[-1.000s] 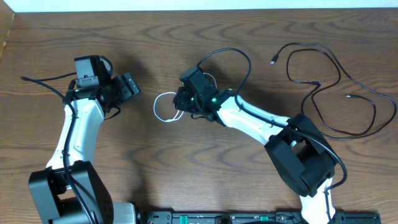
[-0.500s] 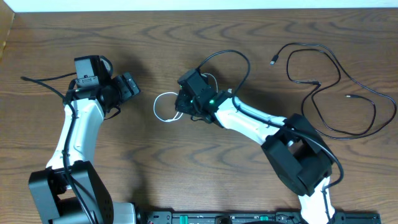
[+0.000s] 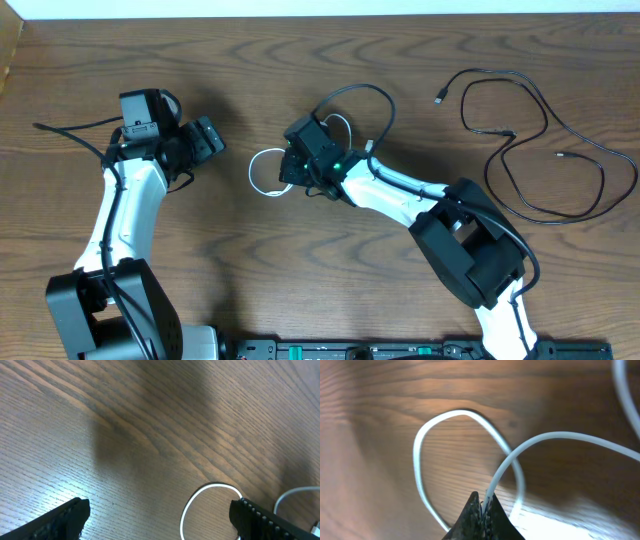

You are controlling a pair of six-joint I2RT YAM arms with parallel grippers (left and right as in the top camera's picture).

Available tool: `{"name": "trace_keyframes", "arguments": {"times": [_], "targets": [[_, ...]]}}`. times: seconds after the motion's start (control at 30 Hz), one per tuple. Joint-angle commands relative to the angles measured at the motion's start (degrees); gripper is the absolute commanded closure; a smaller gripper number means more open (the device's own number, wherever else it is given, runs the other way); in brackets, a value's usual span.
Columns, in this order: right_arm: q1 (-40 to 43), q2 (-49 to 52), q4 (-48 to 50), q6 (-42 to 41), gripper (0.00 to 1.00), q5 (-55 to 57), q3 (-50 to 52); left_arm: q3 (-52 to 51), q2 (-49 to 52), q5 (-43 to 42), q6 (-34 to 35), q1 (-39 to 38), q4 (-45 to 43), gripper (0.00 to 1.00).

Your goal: Untangle cables

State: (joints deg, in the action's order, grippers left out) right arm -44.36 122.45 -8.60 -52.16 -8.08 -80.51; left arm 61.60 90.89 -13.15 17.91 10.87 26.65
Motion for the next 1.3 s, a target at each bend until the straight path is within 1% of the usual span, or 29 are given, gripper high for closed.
{"name": "trace_keyframes", "arguments": {"times": [0.0, 0.03, 0.13, 0.2, 0.3, 0.5, 0.63, 0.73, 0.97, 1.03, 1.07, 1.1, 1.13, 1.17, 1.2, 1.23, 1.27], "targets": [[1.38, -3.91, 1.86, 9.77, 0.99, -3.98, 0.00, 0.50, -1.09, 0.79, -0.70, 0.09, 0.07, 0.06], [1.79, -5.33, 2.62, 11.45, 0.99, -3.87, -0.02, 0.50, -1.09, 0.79, -0.70, 0.09, 0.07, 0.06], [3.43, -10.16, 5.18, 20.98, 0.99, -3.91, -0.02, 0.50, -1.09, 0.79, -0.68, 0.09, 0.07, 0.06], [4.72, -13.25, 5.99, 25.64, 0.99, -3.89, -0.02, 0.50, -1.09, 0.79, -0.57, 0.09, 0.07, 0.06], [7.32, -18.18, 6.56, 30.34, 0.99, -3.37, -0.02, 0.50, -1.09, 0.76, -0.07, 0.09, 0.09, 0.06], [14.58, -26.51, 5.11, 32.54, 0.99, 3.15, -0.02, 0.50, -1.09, 0.76, -0.07, 0.09, 0.09, 0.06], [20.20, -29.79, 1.77, 32.54, 0.99, 5.62, -0.02, 0.50, -1.09, 0.79, -0.07, 0.09, 0.09, 0.06], [24.50, -30.36, -2.73, 32.52, 0.99, 6.91, -0.02, 0.50, -1.09, 0.76, -0.07, 0.09, 0.09, 0.06], [33.66, -29.44, -16.79, 32.50, 0.99, 8.72, 0.00, 0.50, -1.09, 0.76, -0.07, 0.09, 0.11, 0.06], [35.56, -29.11, -19.54, 32.48, 0.97, 9.14, 0.07, 0.50, -1.09, 0.76, -0.07, 0.09, 0.11, 0.06], [36.37, -29.11, -20.55, 32.48, 0.84, 9.03, 0.07, 0.50, -1.09, 0.76, -0.07, 0.09, 0.11, 0.05], [37.03, -28.96, -21.42, 32.48, 0.70, 9.03, 0.07, 0.50, -1.09, 0.76, -0.07, 0.09, 0.11, 0.06], [37.66, -28.89, -22.32, 32.50, 0.34, 9.03, 0.07, 0.50, -1.09, 0.76, -0.07, 0.09, 0.11, 0.06], [37.90, -28.85, -22.69, 32.50, 0.17, 9.03, 0.07, 0.50, -1.09, 0.76, -0.07, 0.09, 0.11, 0.06], [38.07, -28.79, -22.99, 32.50, 0.04, 9.05, 0.07, 0.50, -1.09, 0.76, -0.07, 0.09, 0.11, 0.06], [38.21, -28.79, -23.17, 32.50, 0.01, 9.05, 0.07, 0.50, -1.09, 0.76, -0.07, 0.09, 0.11, 0.06], [38.23, -28.79, -23.21, 32.52, 0.01, 9.05, 0.07, 0.50, -1.09, 0.76, -0.07, 0.09, 0.11, 0.06]]}}
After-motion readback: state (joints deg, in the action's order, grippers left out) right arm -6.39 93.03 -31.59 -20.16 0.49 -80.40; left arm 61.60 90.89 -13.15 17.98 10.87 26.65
